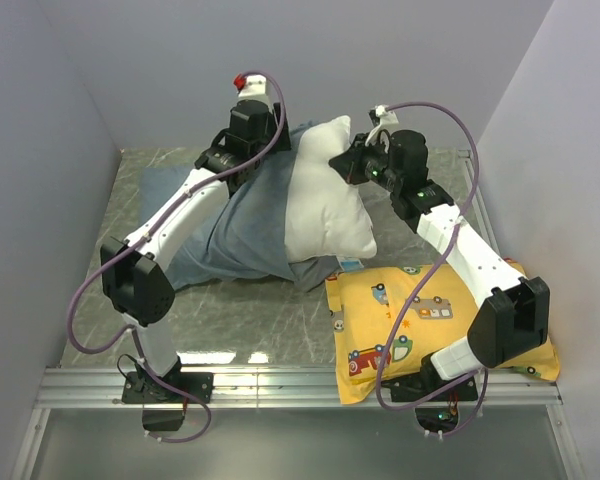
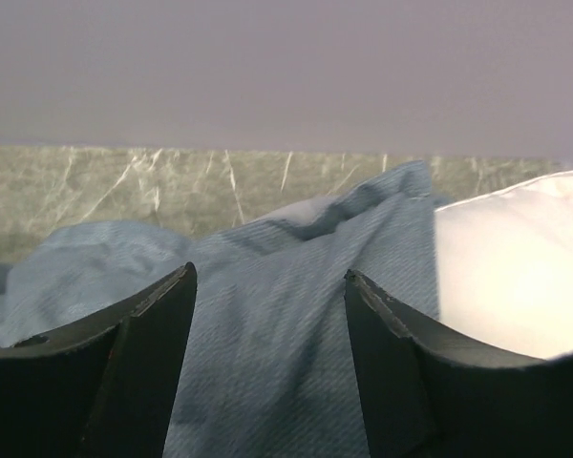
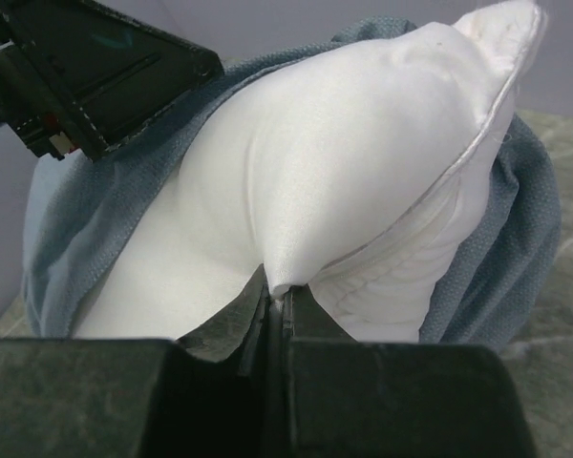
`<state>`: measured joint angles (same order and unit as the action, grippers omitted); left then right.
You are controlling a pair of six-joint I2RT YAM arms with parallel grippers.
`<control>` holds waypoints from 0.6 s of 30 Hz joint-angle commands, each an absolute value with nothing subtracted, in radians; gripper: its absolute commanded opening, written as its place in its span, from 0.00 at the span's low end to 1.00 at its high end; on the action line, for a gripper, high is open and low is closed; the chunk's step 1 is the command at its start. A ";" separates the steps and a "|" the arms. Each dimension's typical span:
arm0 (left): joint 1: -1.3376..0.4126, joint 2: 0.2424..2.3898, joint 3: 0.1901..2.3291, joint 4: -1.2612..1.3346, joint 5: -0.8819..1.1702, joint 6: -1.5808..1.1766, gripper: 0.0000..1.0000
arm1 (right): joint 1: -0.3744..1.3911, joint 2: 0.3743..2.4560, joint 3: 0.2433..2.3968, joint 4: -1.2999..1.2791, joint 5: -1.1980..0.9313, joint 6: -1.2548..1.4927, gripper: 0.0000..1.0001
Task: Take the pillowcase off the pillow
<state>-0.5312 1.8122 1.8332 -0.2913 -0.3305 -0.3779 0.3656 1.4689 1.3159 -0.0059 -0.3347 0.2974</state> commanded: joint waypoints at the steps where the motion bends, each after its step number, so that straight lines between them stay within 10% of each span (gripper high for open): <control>1: -0.532 1.772 1.796 -0.284 -0.348 -0.365 0.69 | 0.360 1.408 1.374 0.064 -0.318 0.253 0.00; 11: -0.514 1.799 1.850 -0.340 -0.248 -0.382 0.70 | 0.359 1.401 1.362 0.066 -0.313 0.250 0.00; 14: -0.511 1.822 1.870 -0.347 -0.250 -0.387 0.56 | 0.359 1.399 1.361 0.068 -0.310 0.252 0.00; 18: -0.493 1.859 1.916 -0.370 -0.244 -0.393 0.06 | 0.357 1.402 1.368 0.055 -0.290 0.252 0.00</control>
